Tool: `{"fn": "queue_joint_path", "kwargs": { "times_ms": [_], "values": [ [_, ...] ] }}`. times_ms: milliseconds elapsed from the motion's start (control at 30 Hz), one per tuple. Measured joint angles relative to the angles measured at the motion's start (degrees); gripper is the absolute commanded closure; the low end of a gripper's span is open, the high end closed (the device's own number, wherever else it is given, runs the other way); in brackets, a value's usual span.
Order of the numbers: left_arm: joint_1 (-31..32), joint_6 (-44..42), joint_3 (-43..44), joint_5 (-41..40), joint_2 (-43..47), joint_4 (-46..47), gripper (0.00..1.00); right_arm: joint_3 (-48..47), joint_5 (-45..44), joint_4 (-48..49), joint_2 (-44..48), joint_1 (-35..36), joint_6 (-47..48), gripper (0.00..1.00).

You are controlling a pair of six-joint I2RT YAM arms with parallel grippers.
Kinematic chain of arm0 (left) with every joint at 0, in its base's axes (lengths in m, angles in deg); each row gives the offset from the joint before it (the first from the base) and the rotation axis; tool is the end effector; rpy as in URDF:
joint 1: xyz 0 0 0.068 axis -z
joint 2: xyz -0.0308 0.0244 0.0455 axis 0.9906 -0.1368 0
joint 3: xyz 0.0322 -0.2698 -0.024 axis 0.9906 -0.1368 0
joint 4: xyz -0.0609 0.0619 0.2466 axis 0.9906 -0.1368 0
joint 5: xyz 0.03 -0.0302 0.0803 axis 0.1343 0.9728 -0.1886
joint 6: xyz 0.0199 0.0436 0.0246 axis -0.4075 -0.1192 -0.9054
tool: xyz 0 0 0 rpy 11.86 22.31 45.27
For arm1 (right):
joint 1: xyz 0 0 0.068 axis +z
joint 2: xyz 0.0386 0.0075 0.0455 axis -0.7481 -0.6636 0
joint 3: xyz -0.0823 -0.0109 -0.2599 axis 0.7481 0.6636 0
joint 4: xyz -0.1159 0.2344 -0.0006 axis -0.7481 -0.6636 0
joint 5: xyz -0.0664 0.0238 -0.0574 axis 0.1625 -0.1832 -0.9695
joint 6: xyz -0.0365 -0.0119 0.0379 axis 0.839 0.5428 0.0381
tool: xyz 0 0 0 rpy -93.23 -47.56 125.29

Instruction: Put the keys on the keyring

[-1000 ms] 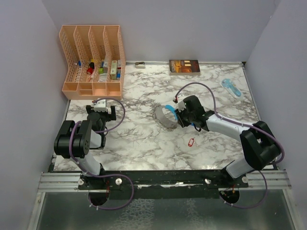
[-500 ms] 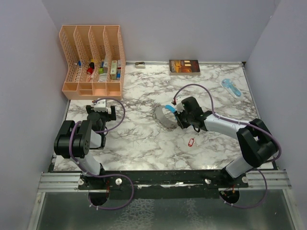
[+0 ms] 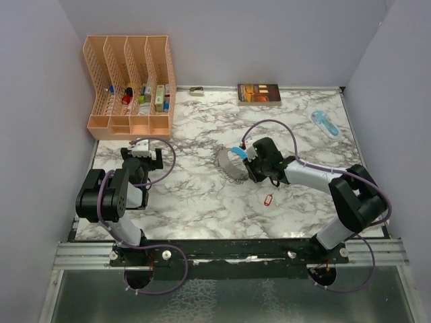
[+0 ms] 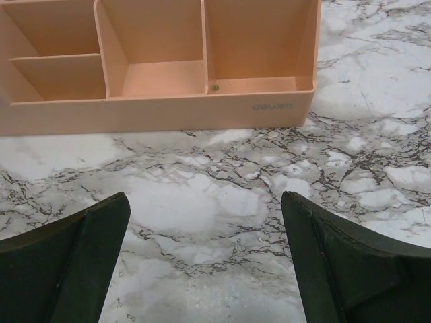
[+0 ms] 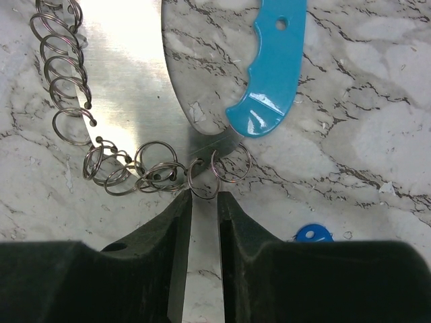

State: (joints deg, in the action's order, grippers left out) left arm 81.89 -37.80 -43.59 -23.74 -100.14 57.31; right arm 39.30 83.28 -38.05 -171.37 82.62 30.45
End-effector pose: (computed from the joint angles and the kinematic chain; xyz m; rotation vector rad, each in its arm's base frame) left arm 0.2545 0.0017 0.1325 -0.0045 1.6981 0.0276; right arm 0.2538 0.1742 0.1600 -0.8065 2.4127 0.2723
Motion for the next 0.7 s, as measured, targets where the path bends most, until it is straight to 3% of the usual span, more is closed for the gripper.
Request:
{"fn": "queue_joint_path", "kwargs": {
  "times_ms": [700],
  "values": [
    [0.00, 0.02, 0.00, 0.00, 0.00, 0.00, 0.02, 0.00, -0.07, 1.81, -0.98, 0.26, 1.81, 0.81]
  ]
}}
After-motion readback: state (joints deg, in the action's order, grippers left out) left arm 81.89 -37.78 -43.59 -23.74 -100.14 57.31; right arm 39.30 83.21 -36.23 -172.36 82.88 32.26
